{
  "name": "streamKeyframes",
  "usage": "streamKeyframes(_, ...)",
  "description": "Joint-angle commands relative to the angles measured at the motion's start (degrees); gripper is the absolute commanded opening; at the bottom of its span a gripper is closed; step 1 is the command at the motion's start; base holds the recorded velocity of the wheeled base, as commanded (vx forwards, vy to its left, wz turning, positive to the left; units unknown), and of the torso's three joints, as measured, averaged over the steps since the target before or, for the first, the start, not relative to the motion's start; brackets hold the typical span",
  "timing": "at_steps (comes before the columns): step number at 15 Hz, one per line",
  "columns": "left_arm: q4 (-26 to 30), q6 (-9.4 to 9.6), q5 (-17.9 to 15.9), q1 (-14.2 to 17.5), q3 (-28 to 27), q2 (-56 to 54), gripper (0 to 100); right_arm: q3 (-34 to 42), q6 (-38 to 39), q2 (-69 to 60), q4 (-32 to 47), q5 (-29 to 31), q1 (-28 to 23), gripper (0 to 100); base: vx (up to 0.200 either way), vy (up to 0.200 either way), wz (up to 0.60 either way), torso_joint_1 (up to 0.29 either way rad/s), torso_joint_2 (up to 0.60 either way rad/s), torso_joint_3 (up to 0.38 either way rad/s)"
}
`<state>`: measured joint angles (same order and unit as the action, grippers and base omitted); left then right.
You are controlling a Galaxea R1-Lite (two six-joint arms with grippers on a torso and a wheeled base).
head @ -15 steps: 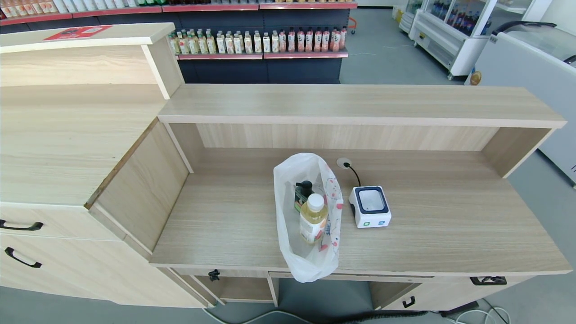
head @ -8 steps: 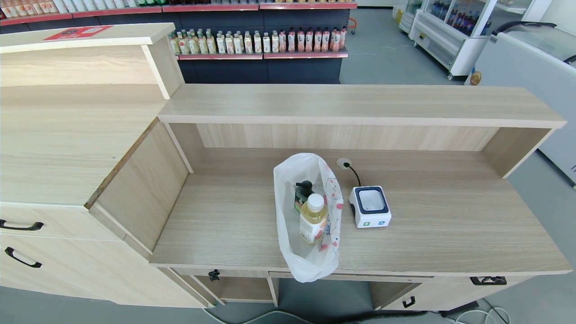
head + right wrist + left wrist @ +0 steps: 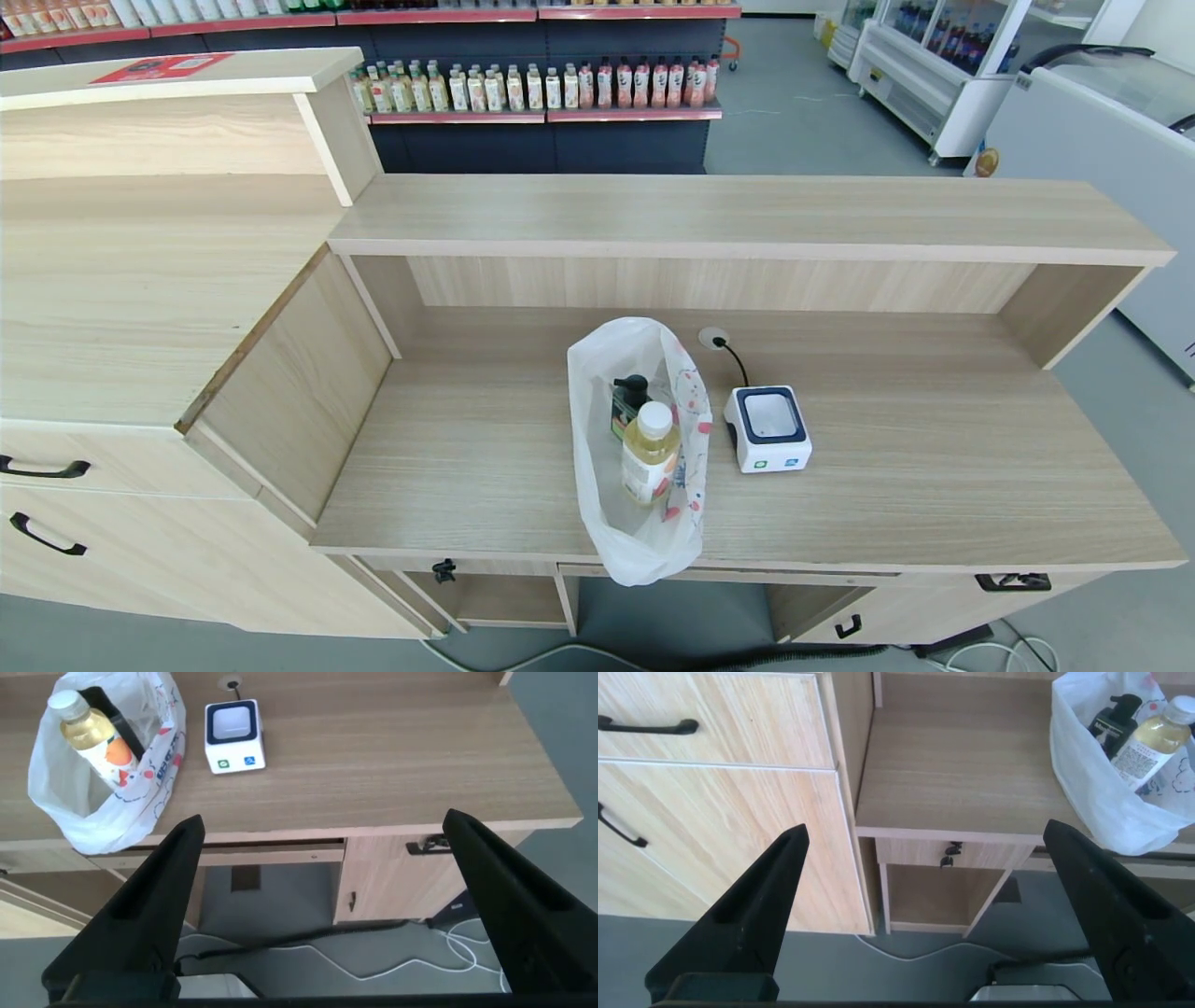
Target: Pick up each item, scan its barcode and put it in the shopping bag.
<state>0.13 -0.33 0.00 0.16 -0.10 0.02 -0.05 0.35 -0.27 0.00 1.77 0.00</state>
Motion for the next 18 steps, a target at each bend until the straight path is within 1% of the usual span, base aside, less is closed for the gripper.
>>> streamKeyframes(1, 0.0, -0.29, 0.0, 0.0, 0.0, 0.1, 100, 0.0, -0.1, 0.3, 0.0, 0.0, 0.0, 100, 0.0, 0.0, 0.0, 0.0, 0.0, 0.0)
streamKeyframes(2, 0.0, -0.29, -0.1, 0.0, 0.0, 0.0, 100, 0.0, -0.2, 0.3, 0.0, 0.0, 0.1, 100, 0.0, 0.0, 0.0, 0.0, 0.0, 0.0)
streamKeyframes(7, 0.0, 0.42, -0.1, 0.0, 0.0, 0.0, 100, 0.0, -0.2, 0.3, 0.0, 0.0, 0.0, 100, 0.0, -0.2, 0.0, 0.005, 0.0, 0.001)
streamKeyframes(16, 0.0, 0.42, -0.1, 0.0, 0.0, 0.0, 100, 0.0, -0.2, 0.3, 0.0, 0.0, 0.0, 100, 0.0, -0.2, 0.0, 0.007, 0.0, 0.0)
streamKeyframes(18, 0.0, 0.24, -0.1, 0.0, 0.0, 0.0, 100, 0.0, -0.2, 0.3, 0.0, 0.0, 0.0, 100, 0.0, 0.0, 0.0, 0.0, 0.0, 0.0)
